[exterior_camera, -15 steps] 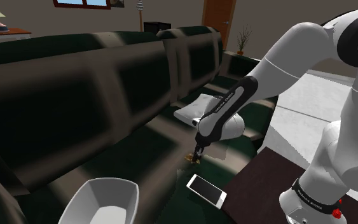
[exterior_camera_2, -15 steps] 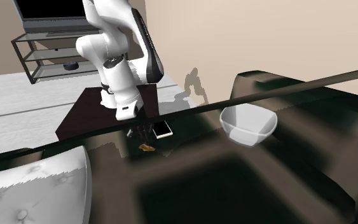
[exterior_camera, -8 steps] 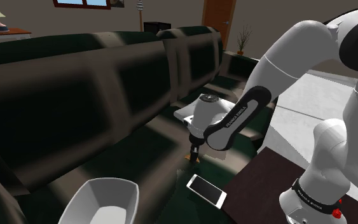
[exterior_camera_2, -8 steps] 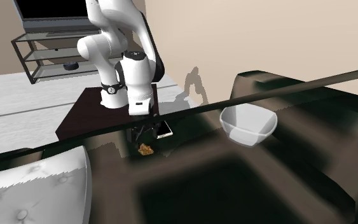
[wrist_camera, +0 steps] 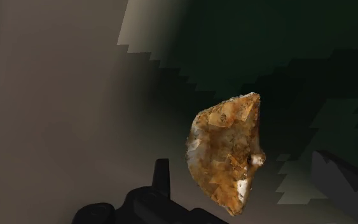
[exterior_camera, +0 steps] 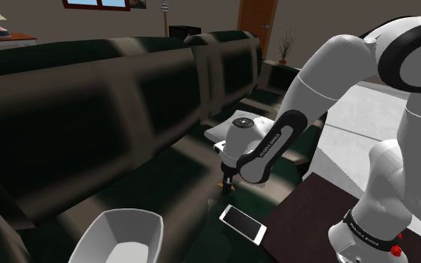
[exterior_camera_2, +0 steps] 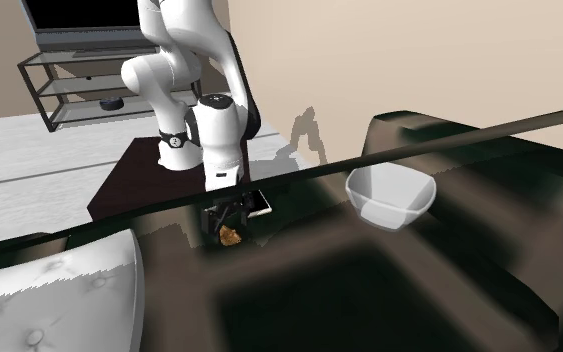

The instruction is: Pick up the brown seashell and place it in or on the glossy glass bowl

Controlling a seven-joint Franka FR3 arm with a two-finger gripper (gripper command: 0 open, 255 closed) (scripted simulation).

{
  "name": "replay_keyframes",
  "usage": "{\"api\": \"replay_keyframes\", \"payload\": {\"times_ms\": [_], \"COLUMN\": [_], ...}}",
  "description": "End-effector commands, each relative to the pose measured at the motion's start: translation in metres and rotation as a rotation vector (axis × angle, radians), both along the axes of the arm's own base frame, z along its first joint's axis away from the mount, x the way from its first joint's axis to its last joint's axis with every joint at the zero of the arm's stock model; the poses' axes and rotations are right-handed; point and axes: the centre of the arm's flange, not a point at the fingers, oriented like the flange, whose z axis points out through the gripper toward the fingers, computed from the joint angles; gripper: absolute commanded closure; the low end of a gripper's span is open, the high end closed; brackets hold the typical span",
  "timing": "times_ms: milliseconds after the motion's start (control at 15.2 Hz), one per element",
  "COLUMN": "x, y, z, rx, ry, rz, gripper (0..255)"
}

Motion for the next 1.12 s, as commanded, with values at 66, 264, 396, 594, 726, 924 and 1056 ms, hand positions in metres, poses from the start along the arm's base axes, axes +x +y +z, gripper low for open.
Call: {"api": "replay_keyframes", "payload": {"times_ms": [66, 264, 396, 594, 726, 924, 1056], "x": [0.000, 0.000, 0.000, 0.000, 0.000, 0.000, 0.000], "y": [0.000, 0.000, 0.000, 0.000, 0.000, 0.000, 0.000], "z": [0.000, 0.000, 0.000, 0.000, 0.000, 0.005, 0.015], "rx": [0.000, 0.000, 0.000, 0.000, 0.000, 0.000, 0.000], "ry": [0.000, 0.000, 0.000, 0.000, 0.000, 0.000, 0.000], "rz": [0.000, 0.000, 0.000, 0.000, 0.000, 0.000, 0.000], "gripper": [0, 255, 255, 255, 255, 255, 255]}}
